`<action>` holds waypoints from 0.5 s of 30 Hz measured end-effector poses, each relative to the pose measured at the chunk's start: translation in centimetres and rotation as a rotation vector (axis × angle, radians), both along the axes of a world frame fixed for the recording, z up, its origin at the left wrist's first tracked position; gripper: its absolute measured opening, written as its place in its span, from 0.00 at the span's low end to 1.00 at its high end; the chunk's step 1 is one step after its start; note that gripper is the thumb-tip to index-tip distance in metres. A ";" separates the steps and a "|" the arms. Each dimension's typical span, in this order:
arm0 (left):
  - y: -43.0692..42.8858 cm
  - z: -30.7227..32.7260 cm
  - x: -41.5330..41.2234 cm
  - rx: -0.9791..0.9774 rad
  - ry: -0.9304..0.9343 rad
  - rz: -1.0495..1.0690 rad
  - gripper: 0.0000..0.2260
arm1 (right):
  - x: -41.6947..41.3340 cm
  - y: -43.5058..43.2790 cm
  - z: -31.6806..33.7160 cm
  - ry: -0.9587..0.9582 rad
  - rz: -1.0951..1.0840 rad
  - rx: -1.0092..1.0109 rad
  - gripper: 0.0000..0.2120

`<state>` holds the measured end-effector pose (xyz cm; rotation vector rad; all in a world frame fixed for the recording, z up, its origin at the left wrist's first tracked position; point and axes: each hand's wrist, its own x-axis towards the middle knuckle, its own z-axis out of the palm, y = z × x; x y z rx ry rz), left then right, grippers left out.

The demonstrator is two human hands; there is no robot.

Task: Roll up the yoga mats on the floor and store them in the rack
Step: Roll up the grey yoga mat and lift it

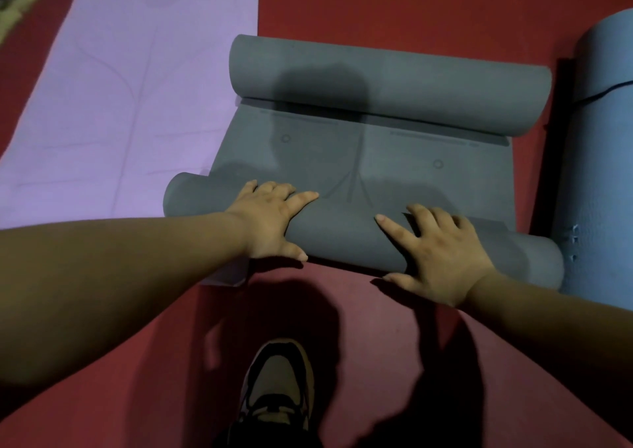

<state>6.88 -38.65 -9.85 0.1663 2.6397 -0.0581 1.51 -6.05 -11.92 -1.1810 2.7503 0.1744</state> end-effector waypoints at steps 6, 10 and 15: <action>0.7 0.5 -0.8 -0.017 0.000 0.077 0.56 | -1.5 -0.5 0.9 -0.083 -0.015 0.034 0.49; 1.6 -0.3 1.6 -0.016 0.071 0.055 0.56 | -2.0 -0.3 1.1 -0.110 -0.014 0.044 0.49; 1.3 0.1 0.5 -0.042 0.009 0.040 0.57 | -2.3 -0.5 0.9 -0.058 -0.006 0.019 0.49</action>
